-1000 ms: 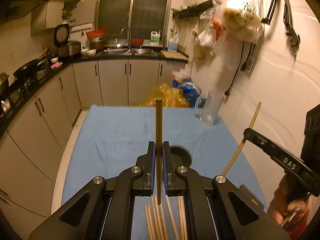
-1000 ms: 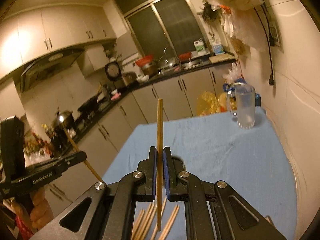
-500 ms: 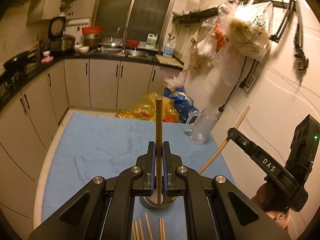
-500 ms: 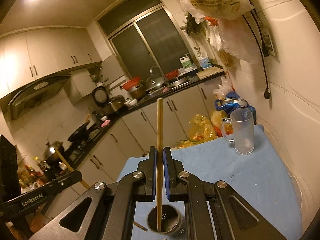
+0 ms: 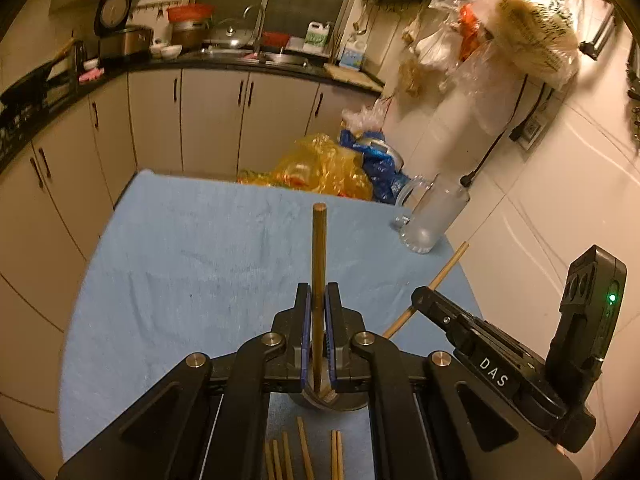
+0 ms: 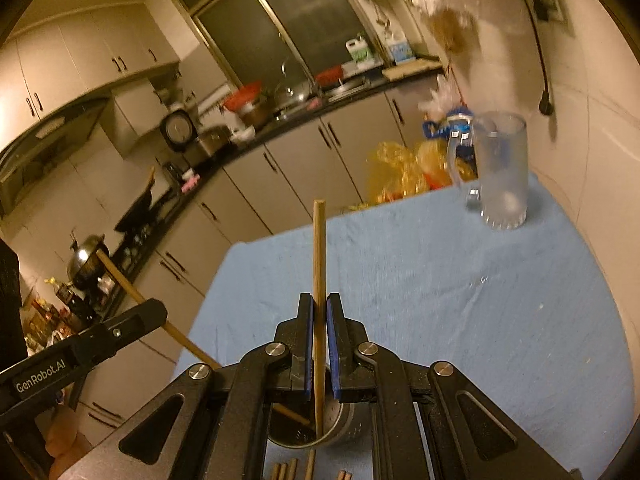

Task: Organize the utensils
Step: 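Lift both held chopsticks and carry them above the grey utensil holder, then open the left tool over the holder while the right tool releases its chopstick, then move both open tools back to the remaining chopsticks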

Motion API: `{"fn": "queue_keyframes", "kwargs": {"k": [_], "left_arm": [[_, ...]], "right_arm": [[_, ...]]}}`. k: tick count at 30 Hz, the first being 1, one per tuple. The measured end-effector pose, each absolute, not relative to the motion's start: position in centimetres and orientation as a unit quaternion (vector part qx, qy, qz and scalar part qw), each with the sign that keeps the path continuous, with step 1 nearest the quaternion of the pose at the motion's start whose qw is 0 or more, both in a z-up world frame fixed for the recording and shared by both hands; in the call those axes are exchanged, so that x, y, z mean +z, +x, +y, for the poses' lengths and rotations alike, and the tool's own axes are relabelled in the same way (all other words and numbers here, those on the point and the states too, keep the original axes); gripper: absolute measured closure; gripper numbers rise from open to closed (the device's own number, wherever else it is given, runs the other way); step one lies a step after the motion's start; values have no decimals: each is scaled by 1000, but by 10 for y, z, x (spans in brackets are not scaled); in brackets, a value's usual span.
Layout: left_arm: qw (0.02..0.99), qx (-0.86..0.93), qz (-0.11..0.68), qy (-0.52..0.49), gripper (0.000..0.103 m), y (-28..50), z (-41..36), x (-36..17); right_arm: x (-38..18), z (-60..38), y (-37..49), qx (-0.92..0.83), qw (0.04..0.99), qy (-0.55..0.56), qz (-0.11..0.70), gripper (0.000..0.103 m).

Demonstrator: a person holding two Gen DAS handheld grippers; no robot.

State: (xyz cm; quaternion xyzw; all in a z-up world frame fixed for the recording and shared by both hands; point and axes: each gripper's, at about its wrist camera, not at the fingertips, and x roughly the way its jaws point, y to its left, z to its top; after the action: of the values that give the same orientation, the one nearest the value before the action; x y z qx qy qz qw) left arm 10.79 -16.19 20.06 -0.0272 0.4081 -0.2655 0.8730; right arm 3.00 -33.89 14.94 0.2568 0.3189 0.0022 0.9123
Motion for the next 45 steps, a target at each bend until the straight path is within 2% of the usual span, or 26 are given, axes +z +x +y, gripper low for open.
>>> {"fn": "queue_keyframes", "kwargs": {"k": [6,12,17,21,27,34,45], "left_arm": [[871,-268,410,-30,97,113,-157,194],[874,-268,404,-41,90,109,-144,201],[879,-268,391,-49,90,95,-130,211],[884,-267,379,-52,81,76,-112,215],[888,-259,376,-53,77,48,-91,208],[880,-253,399,-47,76,17,-68,174],[828,-238,504,-66,76,-21,-18,72]], "right_arm": [[145,-338,32,2,911,254,325,95],[151,-339,24,3,912,258,318,84],[160,-341,7,5,914,263,308,83],[161,-341,-16,11,912,275,304,79],[144,-330,-46,21,904,283,319,79],[118,-304,-76,39,898,263,351,79],[48,-288,-109,42,859,277,428,79]]}}
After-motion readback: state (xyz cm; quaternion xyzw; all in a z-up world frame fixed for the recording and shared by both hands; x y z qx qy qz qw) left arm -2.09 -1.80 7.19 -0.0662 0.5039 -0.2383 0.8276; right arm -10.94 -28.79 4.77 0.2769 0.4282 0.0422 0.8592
